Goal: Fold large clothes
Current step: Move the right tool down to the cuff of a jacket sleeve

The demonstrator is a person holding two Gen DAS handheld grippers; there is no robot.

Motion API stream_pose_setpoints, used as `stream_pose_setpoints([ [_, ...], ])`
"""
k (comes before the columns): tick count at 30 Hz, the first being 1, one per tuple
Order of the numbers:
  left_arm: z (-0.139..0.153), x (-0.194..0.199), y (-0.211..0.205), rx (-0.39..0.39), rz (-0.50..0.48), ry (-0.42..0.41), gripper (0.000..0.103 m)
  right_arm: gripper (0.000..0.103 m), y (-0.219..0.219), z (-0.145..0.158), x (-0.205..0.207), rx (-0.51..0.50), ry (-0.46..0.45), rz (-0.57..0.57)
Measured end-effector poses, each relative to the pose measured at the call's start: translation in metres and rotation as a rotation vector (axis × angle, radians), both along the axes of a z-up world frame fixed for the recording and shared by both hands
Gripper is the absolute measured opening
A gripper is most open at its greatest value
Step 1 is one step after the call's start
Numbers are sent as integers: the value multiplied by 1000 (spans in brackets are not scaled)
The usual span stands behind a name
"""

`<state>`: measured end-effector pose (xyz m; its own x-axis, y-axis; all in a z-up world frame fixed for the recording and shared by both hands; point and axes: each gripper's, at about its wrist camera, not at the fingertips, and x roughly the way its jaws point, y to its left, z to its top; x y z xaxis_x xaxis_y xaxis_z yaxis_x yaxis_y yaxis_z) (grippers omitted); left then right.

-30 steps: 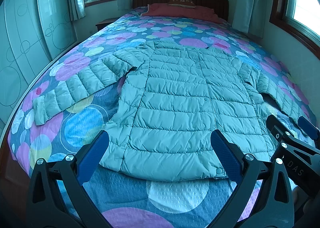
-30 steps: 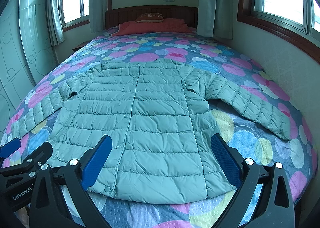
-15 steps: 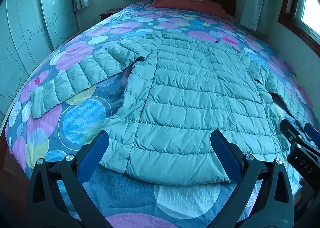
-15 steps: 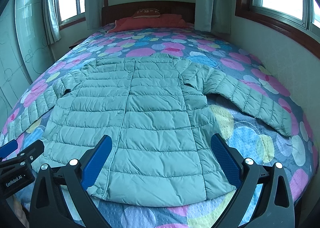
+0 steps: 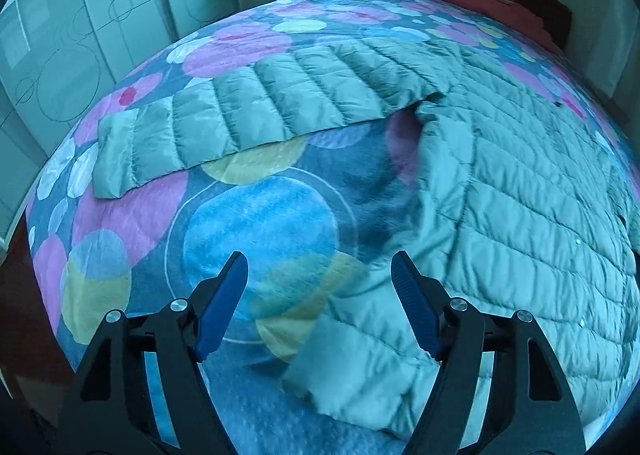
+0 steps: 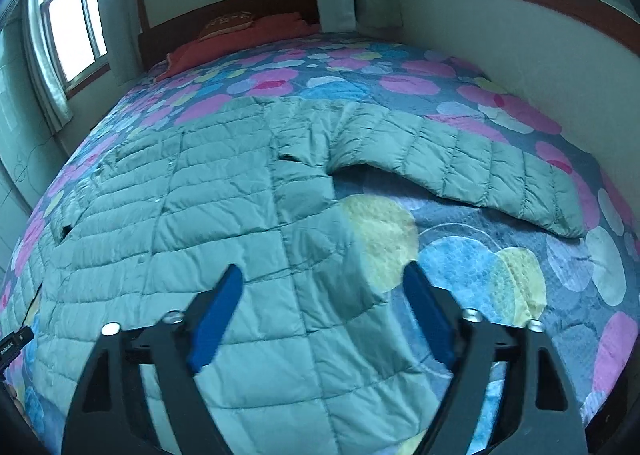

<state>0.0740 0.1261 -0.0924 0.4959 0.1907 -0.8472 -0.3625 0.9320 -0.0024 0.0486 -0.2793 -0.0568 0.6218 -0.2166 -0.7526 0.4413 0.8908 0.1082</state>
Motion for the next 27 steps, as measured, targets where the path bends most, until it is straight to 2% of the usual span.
stream_pose_setpoints([
  [3,-12,8,27,9,85,16,74,64,-38,-7,-3,83,-24,-76],
  [7,-25,14,57,12,173,36,75,73,-91,-17,-13,202,-88,-207],
  [9,-31,15,67,23,209,47,75,73,-120,-25,-23,273,-130,-283],
  [12,-35,14,72,48,241,28,81,73,-156,-40,-37,367,-174,-378],
  [17,-37,13,70,83,281,-7,82,73,-203,-67,-59,515,-270,-505],
  [20,-38,15,70,99,298,-5,84,73,-216,-70,-65,536,-350,-532],
  [27,-46,18,79,85,335,1,99,73,-234,-75,-79,571,-511,-608],
])
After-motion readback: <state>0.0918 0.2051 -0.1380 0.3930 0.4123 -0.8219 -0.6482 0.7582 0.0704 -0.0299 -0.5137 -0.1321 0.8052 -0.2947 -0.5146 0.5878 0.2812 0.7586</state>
